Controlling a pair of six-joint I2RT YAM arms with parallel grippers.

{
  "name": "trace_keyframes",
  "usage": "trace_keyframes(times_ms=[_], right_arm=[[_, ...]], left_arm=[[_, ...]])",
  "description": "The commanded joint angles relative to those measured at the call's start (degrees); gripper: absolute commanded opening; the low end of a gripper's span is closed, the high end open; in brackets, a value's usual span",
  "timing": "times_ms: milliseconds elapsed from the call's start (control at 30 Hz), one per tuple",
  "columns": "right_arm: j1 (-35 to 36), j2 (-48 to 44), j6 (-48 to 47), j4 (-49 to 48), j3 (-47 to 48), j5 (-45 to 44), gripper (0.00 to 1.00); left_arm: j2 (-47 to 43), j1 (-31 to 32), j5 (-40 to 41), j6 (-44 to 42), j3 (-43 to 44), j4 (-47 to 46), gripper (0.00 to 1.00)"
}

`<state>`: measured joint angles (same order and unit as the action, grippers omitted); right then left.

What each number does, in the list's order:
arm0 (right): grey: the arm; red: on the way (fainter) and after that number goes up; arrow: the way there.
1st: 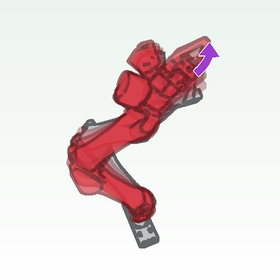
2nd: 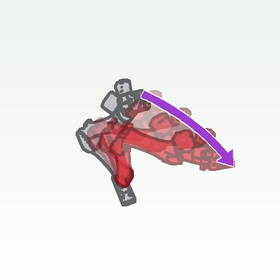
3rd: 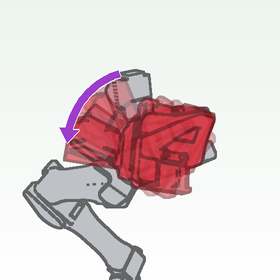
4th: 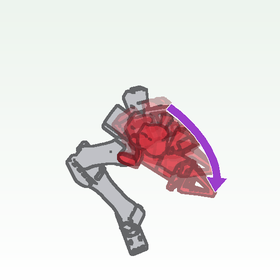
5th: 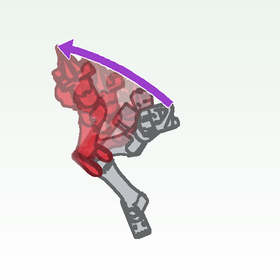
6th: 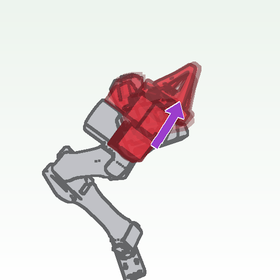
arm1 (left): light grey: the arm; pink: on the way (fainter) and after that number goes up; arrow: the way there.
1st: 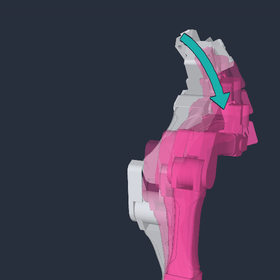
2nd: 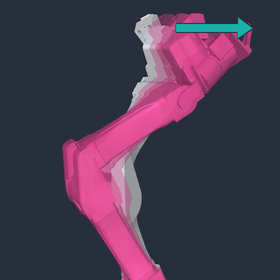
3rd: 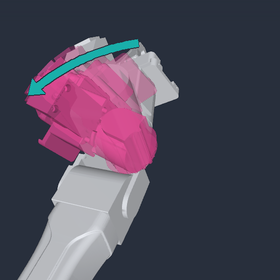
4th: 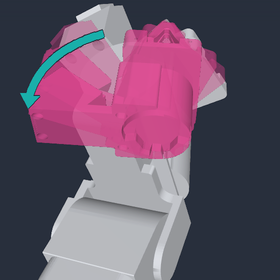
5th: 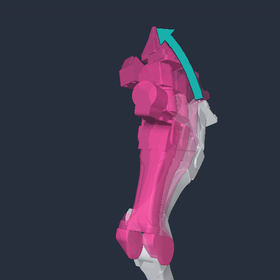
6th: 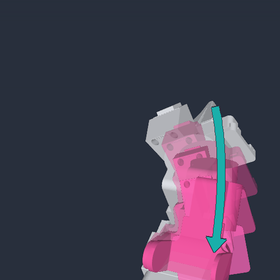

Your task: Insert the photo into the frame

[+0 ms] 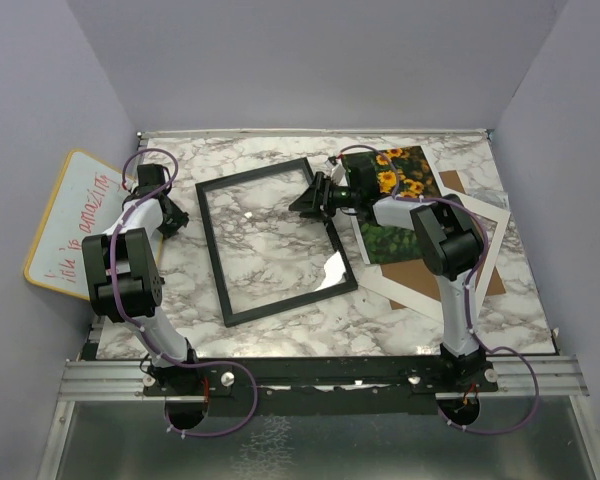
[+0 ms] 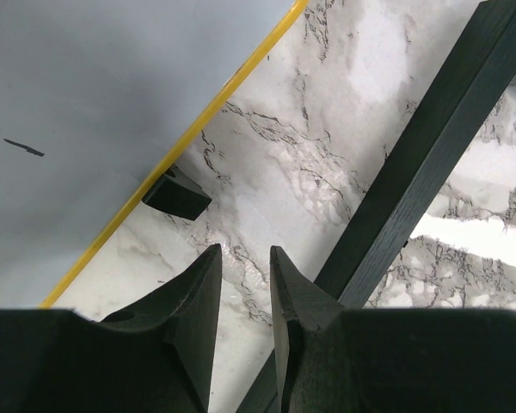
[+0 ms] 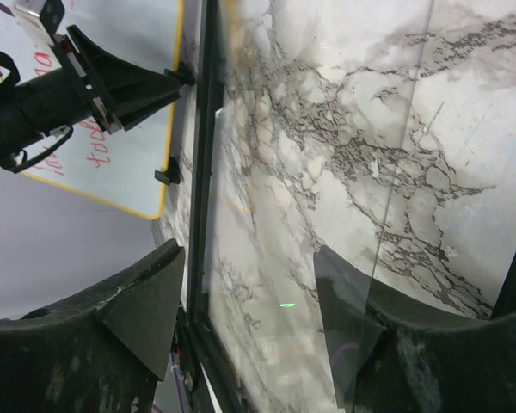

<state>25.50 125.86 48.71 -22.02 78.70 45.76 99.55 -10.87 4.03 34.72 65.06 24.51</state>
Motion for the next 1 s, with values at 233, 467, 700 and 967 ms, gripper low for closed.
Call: trace_keyframes(times_ms=[233, 467, 700, 967], right_arm=[[0.1, -2.9, -8.0, 11.2, 4.7, -3.9, 0.73], [0.1, -2.3, -10.3, 17.7, 8.2, -4.2, 0.74], [0.2, -2.2, -9.9, 19.7, 9.0, -3.7, 0.75], [0.2, -1.3, -2.6, 9.7, 6.1, 0.1, 0.70]], left_arm=[[-0.7, -0.4, -1.0, 0.5, -0.2, -0.7, 0.30], [-0.6, -0.5, -1.1, 0.6, -0.1, -0.7, 0.31], [-0.6, -0.4, -1.3, 0.6, 0.0, -0.7, 0.31], [-0.5, -0.4, -1.6, 0.5, 0.3, -0.7, 0.31]])
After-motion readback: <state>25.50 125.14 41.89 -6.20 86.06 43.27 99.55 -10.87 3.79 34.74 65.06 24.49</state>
